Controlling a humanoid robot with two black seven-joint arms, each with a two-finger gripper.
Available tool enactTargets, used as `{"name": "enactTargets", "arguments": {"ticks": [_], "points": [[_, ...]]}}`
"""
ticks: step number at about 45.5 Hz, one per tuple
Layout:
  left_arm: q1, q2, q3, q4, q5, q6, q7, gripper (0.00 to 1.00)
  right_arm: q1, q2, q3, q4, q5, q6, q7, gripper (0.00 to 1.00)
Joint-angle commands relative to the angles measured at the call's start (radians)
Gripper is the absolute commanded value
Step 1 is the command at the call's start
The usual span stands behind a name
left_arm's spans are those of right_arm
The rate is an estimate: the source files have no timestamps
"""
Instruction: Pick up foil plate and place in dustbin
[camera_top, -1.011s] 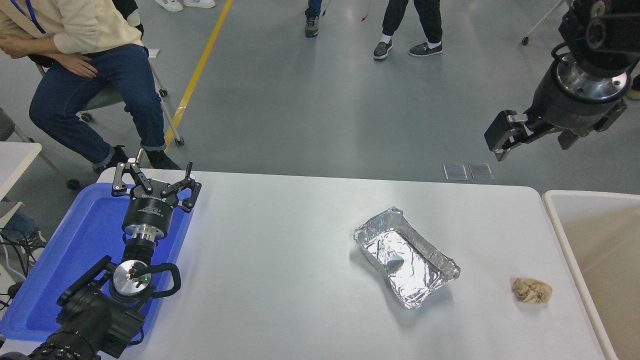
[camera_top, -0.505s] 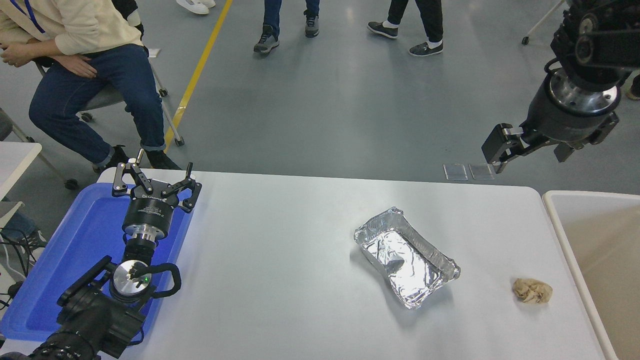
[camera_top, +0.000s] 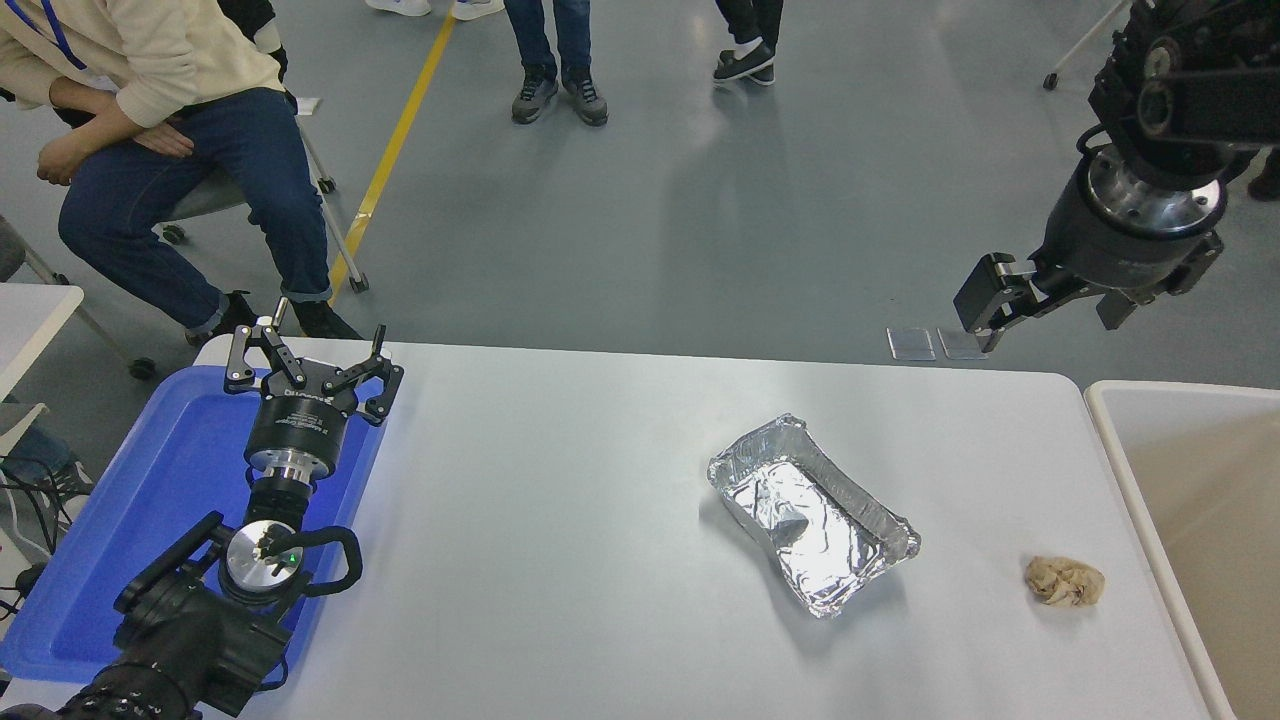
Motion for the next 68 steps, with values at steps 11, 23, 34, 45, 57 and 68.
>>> {"name": "enactTargets", "arguments": {"ticks": [11,23,34,45,57,68], "points": [[0.0,0.0,0.0,0.0,0.0,0.0,-0.002,1.0,-0.042,-0.009,0.075,-0.024,0.008,0.0,0.001,1.0],[0.0,0.0,0.0,0.0,0.0,0.0,-0.002,1.0,-0.047,-0.007,0.083,-0.024,0.018,0.0,0.003,1.0],[0.0,0.0,0.0,0.0,-0.002,0.0,-0.002,1.0,-0.058,-0.01,0.068,-0.024,0.092,0.0,0.003,1.0],[0.0,0.0,0.0,0.0,-0.002,0.0,-0.002,1.0,-0.107,-0.009,0.074,-0.02,0.092,0.0,0.003,1.0],[0.0,0.0,0.0,0.0,-0.002,0.0,-0.002,1.0,-0.21,-0.007,0.098,-0.02,0.084,0.0,0.001,0.97],[0.0,0.0,0.0,0.0,-0.002,0.0,-0.002,1.0,-0.294,0.004,0.135,-0.018,0.06,-0.225,0.003,0.98]]}}
